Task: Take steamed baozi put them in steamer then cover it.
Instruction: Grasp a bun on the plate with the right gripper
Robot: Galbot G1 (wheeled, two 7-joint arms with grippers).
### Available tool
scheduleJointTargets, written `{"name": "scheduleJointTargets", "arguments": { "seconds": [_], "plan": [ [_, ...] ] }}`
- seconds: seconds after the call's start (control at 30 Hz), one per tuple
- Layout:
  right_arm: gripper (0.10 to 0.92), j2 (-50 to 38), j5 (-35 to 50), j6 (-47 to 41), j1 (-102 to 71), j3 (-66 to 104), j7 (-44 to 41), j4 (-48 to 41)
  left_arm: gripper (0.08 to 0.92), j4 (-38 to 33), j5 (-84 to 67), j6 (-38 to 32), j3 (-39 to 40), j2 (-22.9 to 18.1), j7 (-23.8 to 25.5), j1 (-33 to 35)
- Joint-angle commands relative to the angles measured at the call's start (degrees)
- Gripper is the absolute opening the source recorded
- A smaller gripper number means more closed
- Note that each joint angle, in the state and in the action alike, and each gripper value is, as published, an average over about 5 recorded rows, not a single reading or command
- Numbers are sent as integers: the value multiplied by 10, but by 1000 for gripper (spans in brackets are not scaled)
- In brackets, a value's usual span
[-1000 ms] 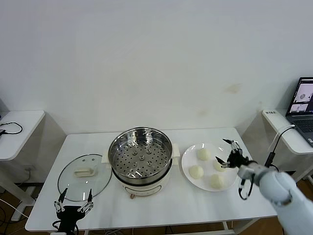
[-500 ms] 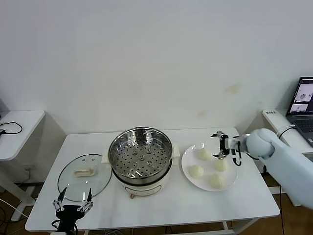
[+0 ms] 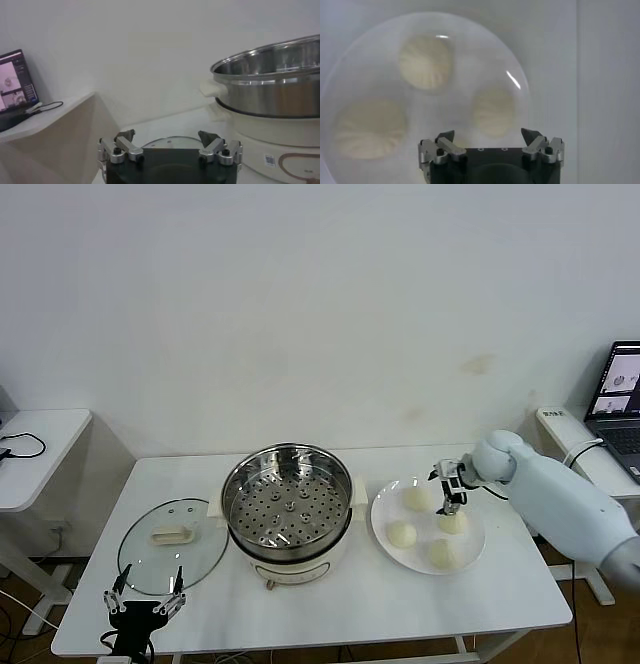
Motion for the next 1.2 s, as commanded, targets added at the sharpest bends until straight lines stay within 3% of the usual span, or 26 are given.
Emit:
{"name": "scheduleJointTargets", "arguments": {
  "seconds": [0.03,0.53,1.0,1.2],
  "plan": [
    [823,75,-15,-1,22,-15,-6,-97,823,2,0,0,-3,1,1,0],
    [807,127,-39,-1,26,-2,-10,-153,823,2,2,0,-9,4,3,1],
    [620,135,-59,-9,25,11,-18,-170,823,2,2,1,-9,4,3,1],
    [590,120,-33,-13,33,1,-37,-141,823,2,2,1,-9,3,2,3]
  ]
}}
